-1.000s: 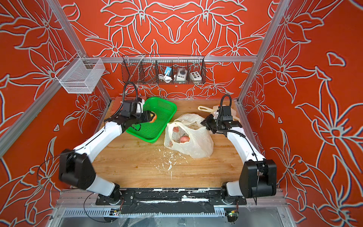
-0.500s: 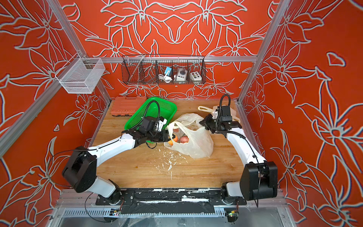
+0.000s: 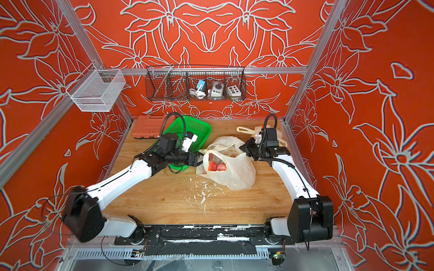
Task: Place the peach into a plastic bag & tie a knot
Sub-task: Place the peach in the plastic bag, then adjust the plastic bag at the center of the board.
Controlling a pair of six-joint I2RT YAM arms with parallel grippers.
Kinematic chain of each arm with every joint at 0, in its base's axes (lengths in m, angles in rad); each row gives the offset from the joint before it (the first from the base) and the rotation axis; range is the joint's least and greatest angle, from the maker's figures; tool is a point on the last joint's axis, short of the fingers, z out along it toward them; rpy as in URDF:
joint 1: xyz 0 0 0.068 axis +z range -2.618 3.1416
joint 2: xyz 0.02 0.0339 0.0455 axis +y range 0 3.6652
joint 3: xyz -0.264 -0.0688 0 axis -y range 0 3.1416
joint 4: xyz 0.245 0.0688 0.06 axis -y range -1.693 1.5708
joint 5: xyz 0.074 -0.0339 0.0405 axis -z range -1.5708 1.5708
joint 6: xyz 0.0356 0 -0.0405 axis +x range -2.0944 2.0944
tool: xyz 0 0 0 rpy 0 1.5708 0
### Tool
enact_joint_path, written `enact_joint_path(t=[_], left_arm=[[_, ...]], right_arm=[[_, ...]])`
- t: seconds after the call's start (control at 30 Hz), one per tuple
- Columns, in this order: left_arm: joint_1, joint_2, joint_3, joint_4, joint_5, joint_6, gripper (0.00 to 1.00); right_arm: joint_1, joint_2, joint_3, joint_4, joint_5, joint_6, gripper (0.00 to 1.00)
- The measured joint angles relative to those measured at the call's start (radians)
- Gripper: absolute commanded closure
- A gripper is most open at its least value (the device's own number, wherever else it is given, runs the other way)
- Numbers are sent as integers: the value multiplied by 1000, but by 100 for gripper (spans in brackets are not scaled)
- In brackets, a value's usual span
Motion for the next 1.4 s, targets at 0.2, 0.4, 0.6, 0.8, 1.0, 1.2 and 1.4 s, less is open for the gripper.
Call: enact_joint_path(t=[0.2,0.4,0.6,0.8,1.0,1.2,1.4], left_arm=[[24,-233,-151,22,68,-73,7],[-71,-245,-183,72,27,-38,6],[-79,-58,-141,109,-56,31,15],[-119,144,-65,175,-68,47,41],[-108,188,69,158,-86,91,100],[-13,251,420,105,-3,163,100],[11,301,557,42,147,227,100]], right_arm=[[0,20,2,1,-1,5,100],[2,25,23,1,-1,8,100],[14,23,23,0,4,13,100],[28,8,23,-1,11,19,100],[28,-67,23,-27,34,26,100],[29,-224,3,-57,54,50,100],[131,-378,-125,-63,95,86,92]])
